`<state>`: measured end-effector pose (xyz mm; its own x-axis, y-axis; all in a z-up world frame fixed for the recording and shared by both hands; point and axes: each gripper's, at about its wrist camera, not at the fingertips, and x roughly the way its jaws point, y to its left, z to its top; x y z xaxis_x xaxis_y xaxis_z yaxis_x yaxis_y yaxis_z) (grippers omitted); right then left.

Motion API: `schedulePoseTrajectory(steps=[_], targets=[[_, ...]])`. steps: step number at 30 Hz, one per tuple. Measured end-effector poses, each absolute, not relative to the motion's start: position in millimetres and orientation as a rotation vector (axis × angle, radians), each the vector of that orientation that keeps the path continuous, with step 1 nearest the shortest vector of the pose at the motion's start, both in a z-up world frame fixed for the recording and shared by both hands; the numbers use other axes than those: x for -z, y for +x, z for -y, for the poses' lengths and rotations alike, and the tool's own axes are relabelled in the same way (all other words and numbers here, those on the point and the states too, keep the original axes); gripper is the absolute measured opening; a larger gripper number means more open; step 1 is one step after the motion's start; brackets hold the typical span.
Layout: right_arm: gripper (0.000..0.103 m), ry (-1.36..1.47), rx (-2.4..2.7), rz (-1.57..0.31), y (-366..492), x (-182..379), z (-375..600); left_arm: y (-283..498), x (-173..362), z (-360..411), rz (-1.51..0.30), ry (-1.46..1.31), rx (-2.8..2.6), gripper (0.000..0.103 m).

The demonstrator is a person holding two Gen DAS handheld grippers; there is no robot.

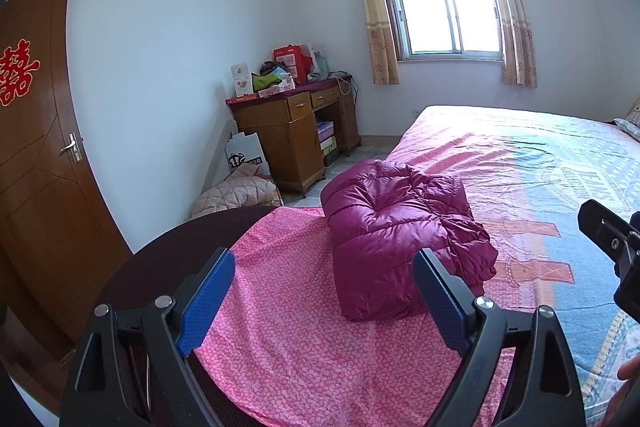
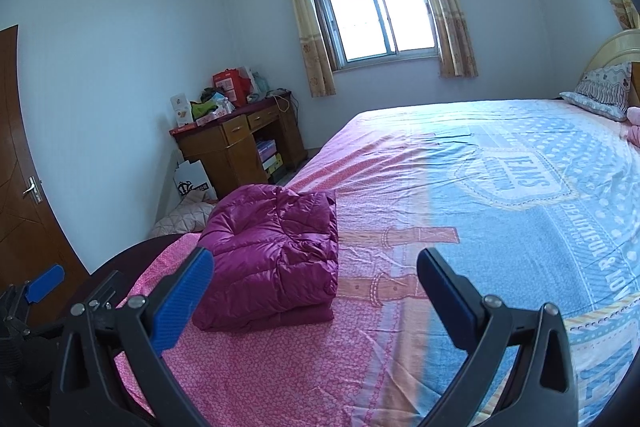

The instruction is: Fold large clothes

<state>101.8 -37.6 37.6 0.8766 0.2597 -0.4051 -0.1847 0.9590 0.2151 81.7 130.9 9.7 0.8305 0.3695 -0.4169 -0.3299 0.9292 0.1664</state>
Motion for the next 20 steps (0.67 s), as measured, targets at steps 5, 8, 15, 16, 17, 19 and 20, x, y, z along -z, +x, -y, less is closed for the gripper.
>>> schedulePoseTrajectory(steps=[5,8,15,16,17,19,20], targets=[[0.103,0.174,-0.23,-0.443,103,-37,39,83,-9,-131,-0.465,0.09,-0.394,0.091],[0.103,0.177,-0.23,-0.446,103,-37,40,85,-9,-134,-0.474,0.08,-0.394,0.091],[0.103,0.18,-0.229,-0.458,105,-35,39,86,-7,-140,-0.48,0.046,-0.368,0.091],[0.103,0.181,-0.229,-0.46,105,-35,38,87,-6,-141,-0.483,0.039,-0.363,0.091],[0.103,0.181,-0.229,-0.461,105,-34,38,87,-5,-142,-0.487,0.037,-0.363,0.091],[0.103,0.184,-0.23,-0.465,106,-34,38,89,-4,-143,-0.495,0.038,-0.367,0.091],[0.103,0.186,-0.23,-0.466,106,-33,38,90,-4,-144,-0.5,0.038,-0.371,0.091]])
